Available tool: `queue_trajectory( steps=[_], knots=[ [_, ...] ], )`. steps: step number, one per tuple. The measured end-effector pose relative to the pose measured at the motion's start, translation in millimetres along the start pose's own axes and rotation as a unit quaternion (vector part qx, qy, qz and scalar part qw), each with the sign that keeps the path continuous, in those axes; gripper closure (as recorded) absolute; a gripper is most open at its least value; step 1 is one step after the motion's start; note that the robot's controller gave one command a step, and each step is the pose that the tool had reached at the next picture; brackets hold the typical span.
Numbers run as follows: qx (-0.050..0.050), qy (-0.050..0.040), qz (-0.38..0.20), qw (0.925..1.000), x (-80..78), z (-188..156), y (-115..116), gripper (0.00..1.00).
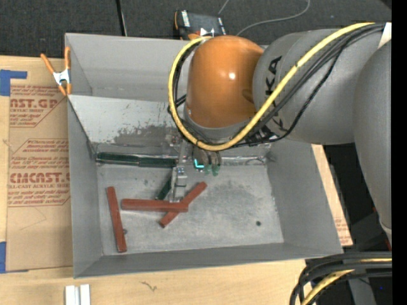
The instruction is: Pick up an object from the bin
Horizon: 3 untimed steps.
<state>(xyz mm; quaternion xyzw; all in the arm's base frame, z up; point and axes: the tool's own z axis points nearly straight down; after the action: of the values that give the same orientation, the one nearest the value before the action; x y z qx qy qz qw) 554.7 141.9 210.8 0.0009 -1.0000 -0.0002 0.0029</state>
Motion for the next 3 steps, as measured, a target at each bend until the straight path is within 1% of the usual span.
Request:
queue_trajectory(
  steps=[1, 2, 3],
  knots=[
    [0.001, 0.0008, -0.105, 0.9945, 36.5, 145.3, -2.2, 0.00],
    [0.000, -0.0026, -0.104, 0.9946, 34.2, 141.6, -1.8, 1.00],
    [0.000, -0.0071, -0.085, 0.9964, 35.0, -2.9, -7.2, 1.00]
  ],
)
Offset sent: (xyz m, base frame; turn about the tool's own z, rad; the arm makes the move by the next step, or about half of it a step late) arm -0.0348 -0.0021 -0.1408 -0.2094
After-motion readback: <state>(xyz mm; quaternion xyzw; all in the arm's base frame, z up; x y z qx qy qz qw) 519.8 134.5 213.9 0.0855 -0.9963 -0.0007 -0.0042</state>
